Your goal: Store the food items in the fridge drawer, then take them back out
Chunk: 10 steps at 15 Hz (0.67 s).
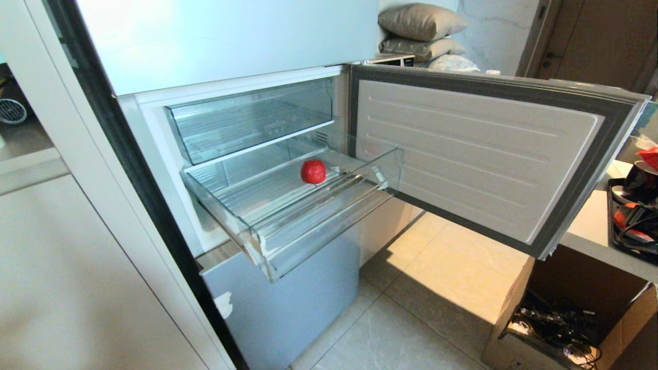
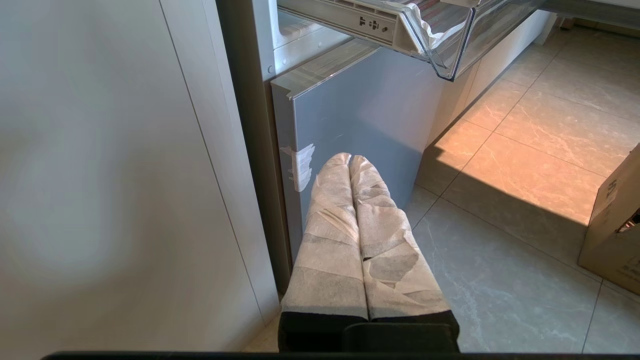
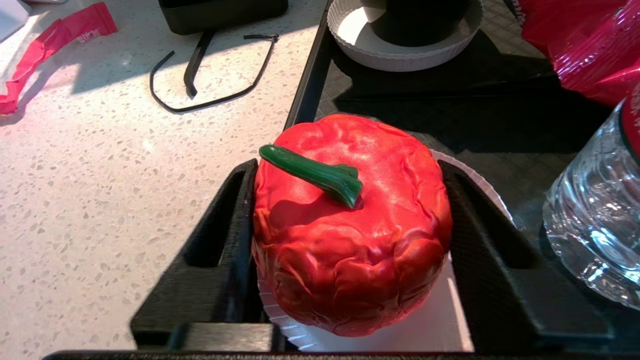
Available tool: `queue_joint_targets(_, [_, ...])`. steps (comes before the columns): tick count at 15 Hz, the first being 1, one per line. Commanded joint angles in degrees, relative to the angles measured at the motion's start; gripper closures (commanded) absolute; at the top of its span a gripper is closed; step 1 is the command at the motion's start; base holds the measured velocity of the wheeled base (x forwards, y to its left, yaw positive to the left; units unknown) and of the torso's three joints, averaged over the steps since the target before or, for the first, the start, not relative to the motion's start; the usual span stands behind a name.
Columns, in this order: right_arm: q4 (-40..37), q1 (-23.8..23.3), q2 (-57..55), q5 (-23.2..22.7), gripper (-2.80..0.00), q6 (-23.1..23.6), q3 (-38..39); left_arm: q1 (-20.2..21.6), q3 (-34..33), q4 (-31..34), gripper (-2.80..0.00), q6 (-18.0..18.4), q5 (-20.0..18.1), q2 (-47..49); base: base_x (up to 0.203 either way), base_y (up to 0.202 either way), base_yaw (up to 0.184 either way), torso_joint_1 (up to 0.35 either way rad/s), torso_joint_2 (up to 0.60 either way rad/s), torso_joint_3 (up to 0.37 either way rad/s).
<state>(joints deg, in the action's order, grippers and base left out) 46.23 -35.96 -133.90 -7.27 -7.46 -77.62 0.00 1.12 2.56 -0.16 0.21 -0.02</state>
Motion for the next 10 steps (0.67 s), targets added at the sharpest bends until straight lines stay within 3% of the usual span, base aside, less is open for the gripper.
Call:
queue_joint_targets(1, [-0.15,0.03,0.29,-0.12,0.0,-0.01,-0.07,0.0,0.02,0.08,0.0,-0.02,-0.03,0.02,0.0,0.0,0.0,0.0,0.0,0.0])
queue_joint_targets(4, [-1.27,-0.06,4.14,0.14,0.0,-0.14,0.37,0.02,0.0,0.05,0.0,-0.02,0.03,0.02,0.0,0.0,0.0,0.0,0.0,0.0])
queue_joint_targets(7, [-9.38,-0.26,13.47,0.25,0.0,-0.37,2.04,0.0,-0.05,-0.01,0.0,-0.02,-0.03,0.02,0.0,0.0,0.0,0.0,0.0,0.0])
queue_joint_targets(10, [-14.83,-0.31,26.69,1.04,0.0,-0.46,9.76,0.09,0.02,0.05,0.0,-0.02,0.05,0.02,0.0,0.0,0.0,0.0,0.0,0.0])
